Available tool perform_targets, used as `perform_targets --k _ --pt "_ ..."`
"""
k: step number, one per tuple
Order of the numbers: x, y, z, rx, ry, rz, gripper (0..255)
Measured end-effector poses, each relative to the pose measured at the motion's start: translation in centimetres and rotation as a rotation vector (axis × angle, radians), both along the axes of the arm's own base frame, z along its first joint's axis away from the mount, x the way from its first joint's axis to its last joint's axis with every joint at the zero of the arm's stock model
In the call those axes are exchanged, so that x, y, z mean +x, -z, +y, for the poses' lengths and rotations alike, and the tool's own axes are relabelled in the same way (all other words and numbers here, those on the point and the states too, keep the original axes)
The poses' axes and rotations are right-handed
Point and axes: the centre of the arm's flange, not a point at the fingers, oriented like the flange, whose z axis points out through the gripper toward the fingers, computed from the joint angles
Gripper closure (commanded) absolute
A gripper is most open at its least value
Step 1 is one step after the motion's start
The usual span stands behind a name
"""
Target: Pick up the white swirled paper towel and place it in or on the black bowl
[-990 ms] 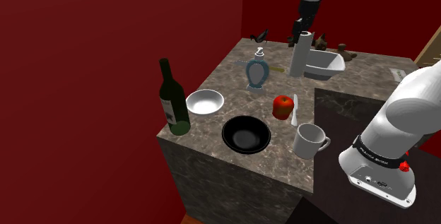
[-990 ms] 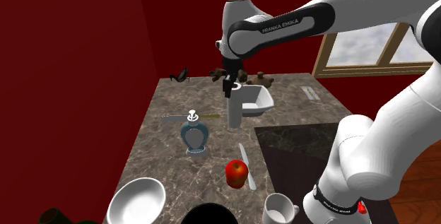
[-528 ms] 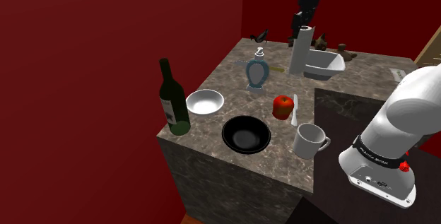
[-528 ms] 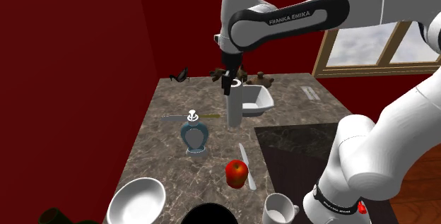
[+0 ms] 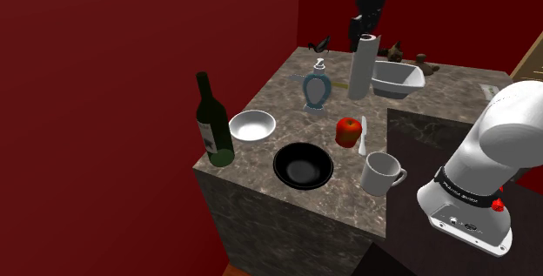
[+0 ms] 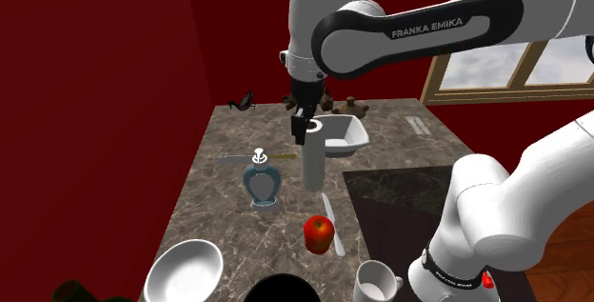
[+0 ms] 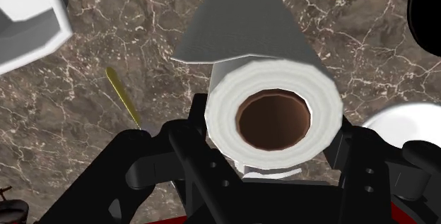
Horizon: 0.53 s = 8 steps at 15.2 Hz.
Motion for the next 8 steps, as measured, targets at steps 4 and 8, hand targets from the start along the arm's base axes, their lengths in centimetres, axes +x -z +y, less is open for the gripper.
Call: perform_targets --k 4,8 --pt "-0.3 -1.3 4.9 0.0 0.0 0.0 255" --pt "-0.9 -1.8 10.4 0.0 0.0 0.0 255"
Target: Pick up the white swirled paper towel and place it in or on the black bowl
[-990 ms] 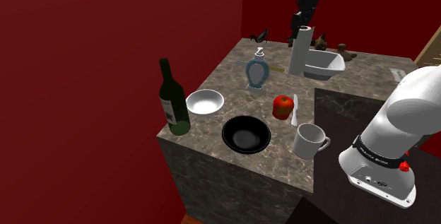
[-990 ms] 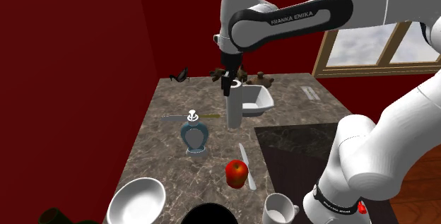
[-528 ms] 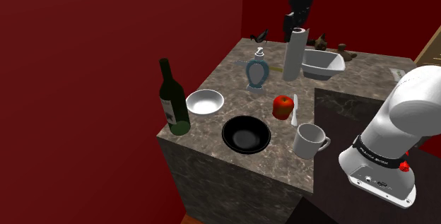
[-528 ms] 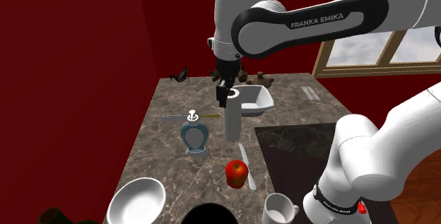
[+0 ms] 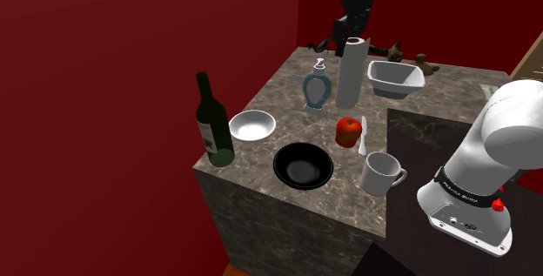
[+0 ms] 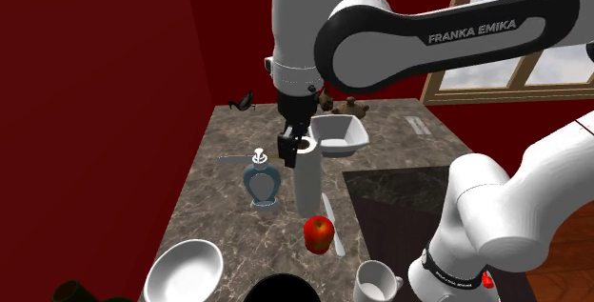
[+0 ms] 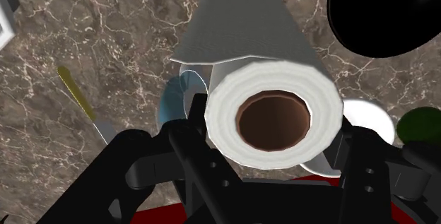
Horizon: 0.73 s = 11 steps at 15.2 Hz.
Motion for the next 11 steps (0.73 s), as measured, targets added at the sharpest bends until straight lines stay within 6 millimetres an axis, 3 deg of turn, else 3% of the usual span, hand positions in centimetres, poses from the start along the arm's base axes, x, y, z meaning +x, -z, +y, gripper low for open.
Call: perform_targets --k 11 --pt "-1.5 -3.0 14.1 -0.001 -0.001 0.0 255"
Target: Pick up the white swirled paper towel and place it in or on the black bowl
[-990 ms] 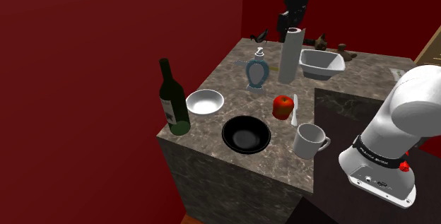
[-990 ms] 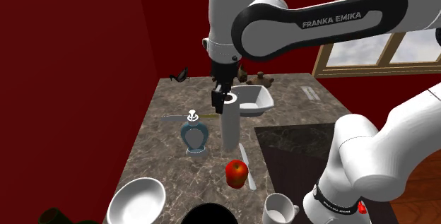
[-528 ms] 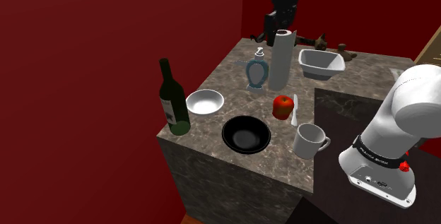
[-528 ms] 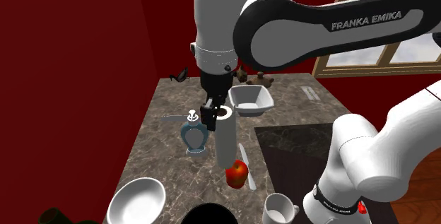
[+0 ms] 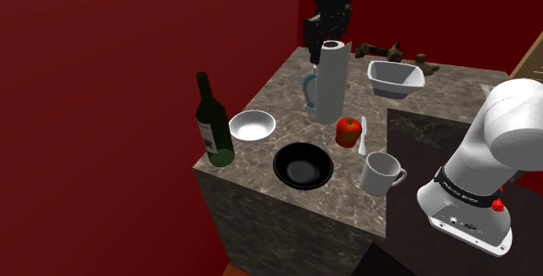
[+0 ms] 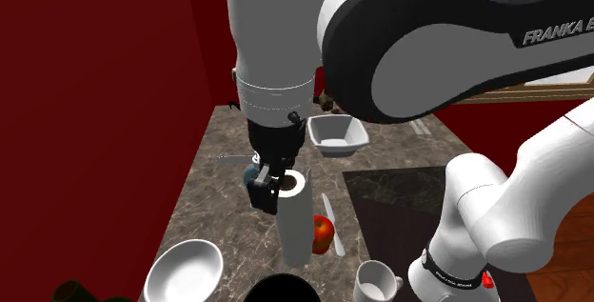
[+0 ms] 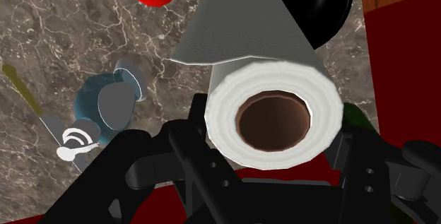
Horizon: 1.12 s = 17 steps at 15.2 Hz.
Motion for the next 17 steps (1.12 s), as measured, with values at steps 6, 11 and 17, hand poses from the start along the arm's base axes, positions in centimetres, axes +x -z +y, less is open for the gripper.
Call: perform_targets --k 6,11,17 --pt "-0.8 -0.3 5.6 0.0 0.001 0.001 255" --pt "-0.6 2.1 5.9 0.0 0.002 0.001 255" --pt "-0.8 5.3 5.9 0.0 0.002 0.001 255"
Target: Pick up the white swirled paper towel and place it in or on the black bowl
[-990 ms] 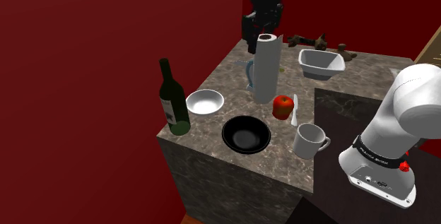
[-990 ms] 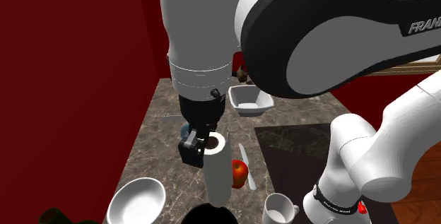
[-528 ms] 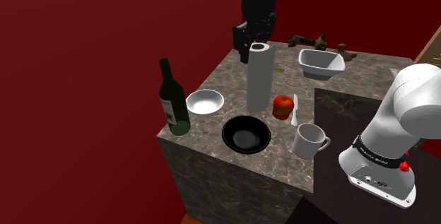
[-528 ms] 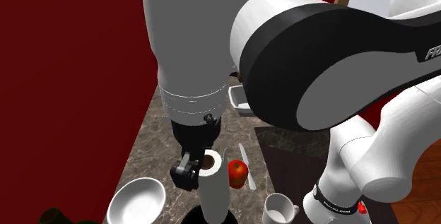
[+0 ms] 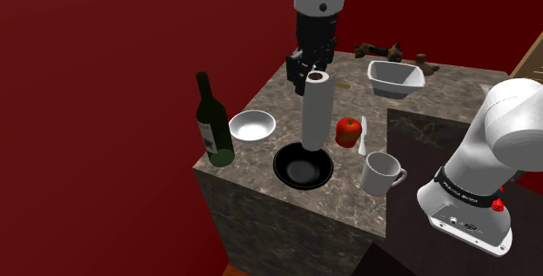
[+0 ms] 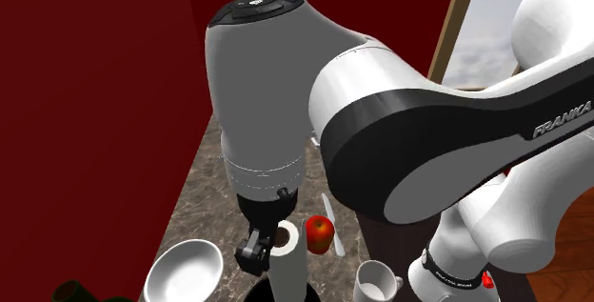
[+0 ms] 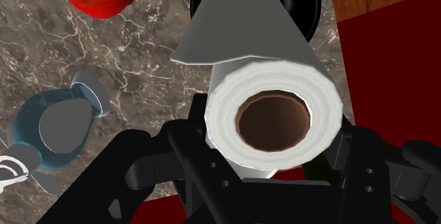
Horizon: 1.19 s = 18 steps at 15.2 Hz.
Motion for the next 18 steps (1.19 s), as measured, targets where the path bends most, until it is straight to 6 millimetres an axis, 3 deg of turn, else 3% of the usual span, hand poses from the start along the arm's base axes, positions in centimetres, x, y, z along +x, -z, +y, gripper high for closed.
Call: perform_targets --k 15,18 --pt "0.1 7.9 0.0 0.0 0.0 0.0 255" --pt "0.1 8.5 0.0 0.0 0.0 0.0 255"
